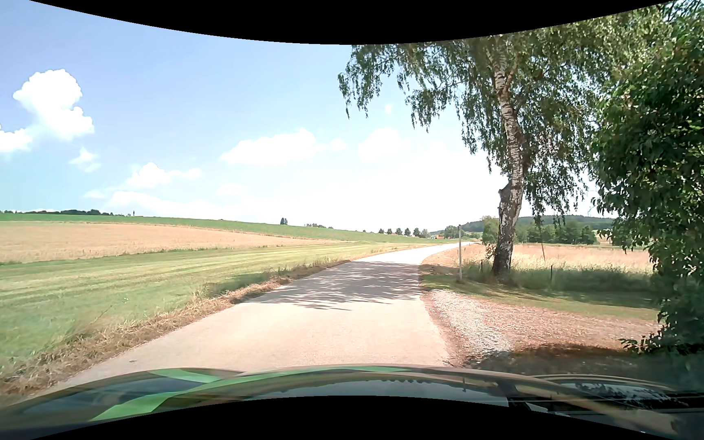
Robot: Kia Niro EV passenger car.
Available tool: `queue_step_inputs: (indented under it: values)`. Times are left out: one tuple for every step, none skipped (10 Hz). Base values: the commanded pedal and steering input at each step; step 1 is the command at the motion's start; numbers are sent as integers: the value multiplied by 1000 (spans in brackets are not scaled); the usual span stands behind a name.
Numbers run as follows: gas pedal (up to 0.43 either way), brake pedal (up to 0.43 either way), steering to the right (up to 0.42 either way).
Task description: Follow the waypoints while adhering to traffic rules and regulations
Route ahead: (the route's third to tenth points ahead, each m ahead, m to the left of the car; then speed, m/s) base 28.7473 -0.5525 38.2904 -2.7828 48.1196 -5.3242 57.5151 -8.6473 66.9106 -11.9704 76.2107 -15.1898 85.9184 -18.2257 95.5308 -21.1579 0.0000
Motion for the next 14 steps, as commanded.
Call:
queue_step_inputs:
  values:
    - [0,207,10]
    - [0,207,10]
    - [0,207,10]
    - [0,207,10]
    - [0,207,10]
    - [0,207,10]
    - [0,207,10]
    - [0,207,10]
    - [0,207,10]
    - [0,207,10]
    - [0,207,10]
    - [0,207,10]
    - [0,207,10]
    - [0,207,10]
